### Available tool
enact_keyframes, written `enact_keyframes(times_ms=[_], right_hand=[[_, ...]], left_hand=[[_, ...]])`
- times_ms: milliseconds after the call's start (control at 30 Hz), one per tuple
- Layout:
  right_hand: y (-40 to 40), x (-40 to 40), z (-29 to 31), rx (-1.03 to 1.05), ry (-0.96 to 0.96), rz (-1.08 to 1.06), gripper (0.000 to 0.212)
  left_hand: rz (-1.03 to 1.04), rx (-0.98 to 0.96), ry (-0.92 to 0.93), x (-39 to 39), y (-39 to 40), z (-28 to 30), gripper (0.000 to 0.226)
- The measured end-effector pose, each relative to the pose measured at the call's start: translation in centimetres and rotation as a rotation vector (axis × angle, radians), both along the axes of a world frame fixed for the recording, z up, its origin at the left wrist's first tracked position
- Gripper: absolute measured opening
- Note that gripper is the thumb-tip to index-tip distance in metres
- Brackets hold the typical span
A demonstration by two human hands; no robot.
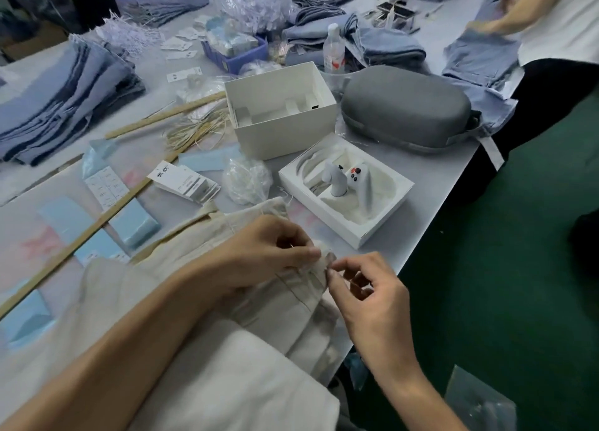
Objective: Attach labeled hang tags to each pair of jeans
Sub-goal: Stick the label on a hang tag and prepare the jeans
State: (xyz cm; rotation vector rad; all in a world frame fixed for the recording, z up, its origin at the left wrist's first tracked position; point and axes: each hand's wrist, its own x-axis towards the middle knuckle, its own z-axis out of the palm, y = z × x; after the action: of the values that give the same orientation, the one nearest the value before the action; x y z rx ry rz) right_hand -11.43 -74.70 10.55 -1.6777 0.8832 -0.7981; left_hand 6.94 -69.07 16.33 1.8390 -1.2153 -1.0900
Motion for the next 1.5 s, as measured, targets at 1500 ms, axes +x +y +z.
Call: enact_keyframes(times_ms=[1500], right_hand=[[-1.2,-2.4,0.0,0.377,-0.026,0.083,0.029]], left_hand=[[0.36,-0.441,0.565,0.4,1.3,0.0,0.017]])
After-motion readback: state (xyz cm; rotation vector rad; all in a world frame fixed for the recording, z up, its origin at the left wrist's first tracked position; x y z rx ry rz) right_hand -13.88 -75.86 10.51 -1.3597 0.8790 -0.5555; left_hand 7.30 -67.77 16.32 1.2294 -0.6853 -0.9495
